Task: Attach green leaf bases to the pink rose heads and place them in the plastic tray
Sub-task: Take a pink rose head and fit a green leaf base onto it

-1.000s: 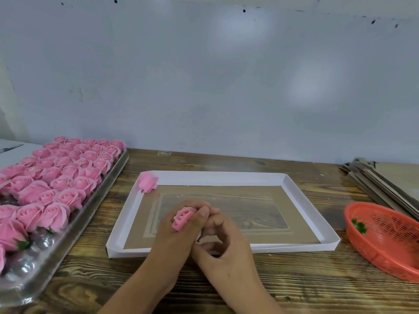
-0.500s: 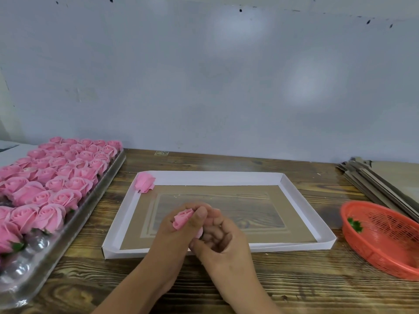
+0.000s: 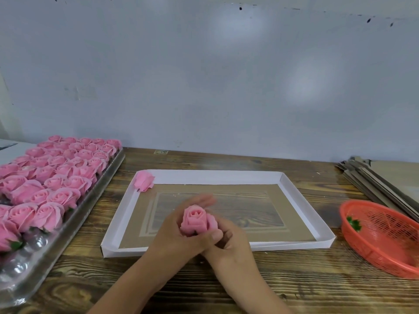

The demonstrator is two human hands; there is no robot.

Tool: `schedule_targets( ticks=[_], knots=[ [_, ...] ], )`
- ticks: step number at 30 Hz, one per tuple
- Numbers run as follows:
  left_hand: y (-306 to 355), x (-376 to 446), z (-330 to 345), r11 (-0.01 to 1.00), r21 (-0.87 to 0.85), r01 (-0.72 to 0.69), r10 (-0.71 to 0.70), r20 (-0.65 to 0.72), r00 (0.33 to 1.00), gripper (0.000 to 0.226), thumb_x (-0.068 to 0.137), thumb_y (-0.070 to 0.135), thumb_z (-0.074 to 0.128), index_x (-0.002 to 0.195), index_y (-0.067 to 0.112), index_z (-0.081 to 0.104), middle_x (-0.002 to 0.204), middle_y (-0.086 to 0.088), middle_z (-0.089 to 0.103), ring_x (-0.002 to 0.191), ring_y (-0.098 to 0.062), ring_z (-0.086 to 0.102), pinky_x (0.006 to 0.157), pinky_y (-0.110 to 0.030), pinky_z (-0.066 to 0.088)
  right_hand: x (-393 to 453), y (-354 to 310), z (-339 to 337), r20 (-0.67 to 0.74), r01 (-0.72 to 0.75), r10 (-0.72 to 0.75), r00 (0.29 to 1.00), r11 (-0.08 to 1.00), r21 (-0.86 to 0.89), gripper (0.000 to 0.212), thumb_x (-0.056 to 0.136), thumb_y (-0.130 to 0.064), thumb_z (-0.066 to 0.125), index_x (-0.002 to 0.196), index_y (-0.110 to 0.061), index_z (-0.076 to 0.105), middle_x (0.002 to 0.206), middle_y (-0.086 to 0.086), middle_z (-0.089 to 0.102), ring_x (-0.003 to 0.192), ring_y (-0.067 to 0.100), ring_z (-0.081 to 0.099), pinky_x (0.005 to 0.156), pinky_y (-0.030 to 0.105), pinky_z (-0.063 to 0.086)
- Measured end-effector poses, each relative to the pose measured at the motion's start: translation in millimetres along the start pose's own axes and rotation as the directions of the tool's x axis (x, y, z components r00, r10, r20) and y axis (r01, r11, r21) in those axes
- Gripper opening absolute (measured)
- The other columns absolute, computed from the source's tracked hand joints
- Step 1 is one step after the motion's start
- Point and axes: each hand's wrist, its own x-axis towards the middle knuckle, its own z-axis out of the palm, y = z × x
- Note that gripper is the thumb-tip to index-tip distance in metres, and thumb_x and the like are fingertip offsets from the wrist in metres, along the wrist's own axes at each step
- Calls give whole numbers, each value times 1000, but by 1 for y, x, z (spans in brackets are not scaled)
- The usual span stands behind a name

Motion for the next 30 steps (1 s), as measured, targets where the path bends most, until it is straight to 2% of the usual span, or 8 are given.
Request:
schedule_targets(
  ticks=[4, 7, 10, 18, 22, 25, 27, 30],
  knots=[
    [13, 5, -9, 981, -11, -194, 192, -106, 976, 58, 63, 79, 72, 102, 37, 75, 120, 15, 71, 111, -3, 66, 81, -13, 53, 1, 1, 0, 6, -23, 23, 1000, 1000, -9, 29, 84, -4, 74, 105, -23, 72, 94, -4, 77, 88, 9, 72, 75, 17, 53],
    [15, 9, -10, 987, 23, -161, 162, -60, 985, 28, 79, 56, 71, 82, 29, 80, 108, 11, 76, 97, -6, 71, 75, -14, 54, 0, 3, 0, 15, -9, 10, 1000, 1000, -28, 35, 83, 3, 71, 100, -28, 72, 89, -5, 77, 83, 6, 71, 72, 15, 52],
    [6, 9, -11, 988, 90, -125, 124, 14, 992, 21, 81, 50, 76, 86, 30, 80, 108, 11, 76, 97, -9, 72, 75, -17, 56, -1, -1, 0, 27, 24, -23, 999, 999, -44, 30, 86, -2, 71, 100, -29, 73, 86, -8, 76, 82, 4, 71, 70, 14, 52],
    [-8, 9, -14, 994, 105, 9, -25, 148, 989, 84, 51, 67, 86, 127, 49, 56, 120, 26, 66, 111, -4, 66, 81, -22, 57, 1, -1, 0, -4, -5, 5, 1000, 1000, 13, 25, 86, -3, 72, 107, -16, 73, 84, -6, 77, 78, 3, 70, 69, 15, 52],
    [4, 9, -12, 981, 103, -163, 166, -29, 986, 53, 67, 78, 69, 110, 48, 71, 117, 21, 70, 110, -1, 66, 77, -11, 53, 0, 1, 2, -4, -18, 18, 1000, 999, -36, 17, 86, -19, 75, 99, -30, 75, 77, -1, 74, 68, 11, 61, 62, 21, 49],
    [7, 12, -3, 972, 132, -196, 198, -5, 980, 24, 78, 54, 71, 91, 36, 80, 84, 4, 78, 83, -9, 73, 74, -16, 56, -1, 1, 4, 14, 40, -39, 999, 997, -68, 28, 88, -14, 71, 103, -37, 73, 82, -4, 75, 72, 18, 65, 67, 31, 52],
    [4, 12, -1, 976, 133, -175, 176, 1, 984, 8, 81, 44, 78, 87, 40, 80, 82, -3, 77, 77, -13, 73, 69, -18, 57, -1, 0, 3, 7, 62, -62, 998, 995, -81, 31, 87, -9, 69, 103, -35, 74, 88, -6, 77, 80, 12, 71, 71, 24, 56],
    [-3, 12, -2, 989, 129, -66, 66, 5, 998, 23, 67, 54, 74, 87, 43, 78, 91, 2, 78, 87, -14, 74, 72, -22, 58, 0, 5, 0, -18, 59, -61, 998, 994, -93, 28, 87, 0, 66, 100, -23, 75, 89, -1, 77, 85, 11, 73, 75, 20, 56]
  ],
)
